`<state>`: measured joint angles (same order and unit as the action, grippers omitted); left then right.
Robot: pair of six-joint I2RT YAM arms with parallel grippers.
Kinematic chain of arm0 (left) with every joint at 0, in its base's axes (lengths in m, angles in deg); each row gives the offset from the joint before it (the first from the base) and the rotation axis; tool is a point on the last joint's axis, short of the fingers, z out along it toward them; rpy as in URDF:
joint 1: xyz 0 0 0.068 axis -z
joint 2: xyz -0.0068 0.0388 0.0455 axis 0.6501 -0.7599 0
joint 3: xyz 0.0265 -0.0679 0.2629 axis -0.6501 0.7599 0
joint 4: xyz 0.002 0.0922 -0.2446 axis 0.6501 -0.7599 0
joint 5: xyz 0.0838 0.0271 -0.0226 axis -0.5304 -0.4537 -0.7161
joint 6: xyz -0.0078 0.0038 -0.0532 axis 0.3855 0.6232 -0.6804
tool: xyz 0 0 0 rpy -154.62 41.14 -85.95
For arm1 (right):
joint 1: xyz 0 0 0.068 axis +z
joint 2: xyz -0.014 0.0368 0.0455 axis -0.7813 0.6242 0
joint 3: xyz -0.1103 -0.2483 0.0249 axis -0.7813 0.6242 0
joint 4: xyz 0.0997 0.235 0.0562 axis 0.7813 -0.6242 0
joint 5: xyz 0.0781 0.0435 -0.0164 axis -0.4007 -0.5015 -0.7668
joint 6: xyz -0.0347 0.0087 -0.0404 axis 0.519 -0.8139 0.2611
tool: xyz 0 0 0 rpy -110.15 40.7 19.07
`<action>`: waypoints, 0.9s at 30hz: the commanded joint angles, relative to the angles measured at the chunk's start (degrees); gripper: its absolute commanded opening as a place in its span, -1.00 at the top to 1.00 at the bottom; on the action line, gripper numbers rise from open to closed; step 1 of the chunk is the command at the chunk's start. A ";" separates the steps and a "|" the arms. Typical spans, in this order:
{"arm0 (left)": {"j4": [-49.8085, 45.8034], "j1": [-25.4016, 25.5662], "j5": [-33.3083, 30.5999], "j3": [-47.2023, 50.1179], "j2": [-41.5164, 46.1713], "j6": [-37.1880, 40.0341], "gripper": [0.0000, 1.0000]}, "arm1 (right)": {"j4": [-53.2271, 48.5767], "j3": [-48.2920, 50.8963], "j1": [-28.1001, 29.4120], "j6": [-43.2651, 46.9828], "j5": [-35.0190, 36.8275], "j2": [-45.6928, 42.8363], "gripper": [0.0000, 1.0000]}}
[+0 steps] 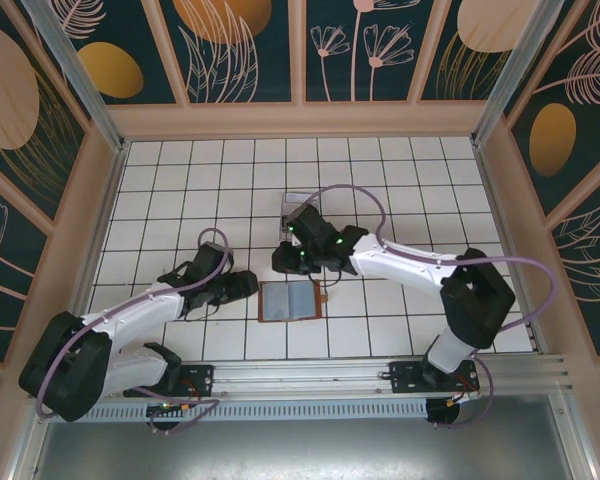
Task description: Take the credit cards out of the card holder
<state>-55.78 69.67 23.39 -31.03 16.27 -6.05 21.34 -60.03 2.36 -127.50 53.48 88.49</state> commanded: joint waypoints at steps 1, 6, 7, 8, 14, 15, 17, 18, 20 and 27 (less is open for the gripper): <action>-1.56 -3.65 1.06 -1.32 -0.09 3.77 -0.36 | 1.25 0.20 1.65 -3.71 -2.83 3.88 0.52; -2.31 -7.29 0.40 -2.50 -0.40 6.01 -0.40 | 0.90 -2.27 4.08 -4.76 -3.05 8.66 0.52; -2.12 -7.58 0.57 -2.63 -0.42 6.12 -0.41 | 0.92 -2.60 4.40 -4.96 -3.13 9.51 0.52; -2.09 -7.67 0.51 -2.89 -0.40 6.26 -0.41 | 0.94 -2.82 4.70 -5.26 -3.30 10.35 0.52; -1.65 -7.68 0.74 -3.38 -0.61 6.73 -0.42 | 0.97 -4.12 5.83 -5.93 -3.77 13.21 0.51; -1.65 -7.69 0.81 -3.29 -0.65 6.83 -0.42 | 0.93 -4.23 5.94 -6.03 -3.75 13.51 0.51; -1.65 -7.69 0.92 -3.20 -0.66 7.15 -0.42 | 0.80 -4.31 6.28 -6.25 -3.75 13.98 0.50; -1.65 -7.71 0.92 -3.14 -0.65 7.14 -0.43 | 0.91 -4.29 6.32 -6.33 -3.79 14.04 0.51; -1.60 -7.68 1.14 -3.12 -0.55 7.18 -0.43 | 0.90 -4.32 6.64 -6.56 -3.97 14.28 0.50; -1.63 -7.72 1.36 -3.10 -0.26 7.22 -0.43 | -0.12 -4.29 7.33 -7.02 -3.96 15.47 0.49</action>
<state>-56.77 62.29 23.67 -33.06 16.05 -0.13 21.93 -63.01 9.00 -133.51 49.52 102.78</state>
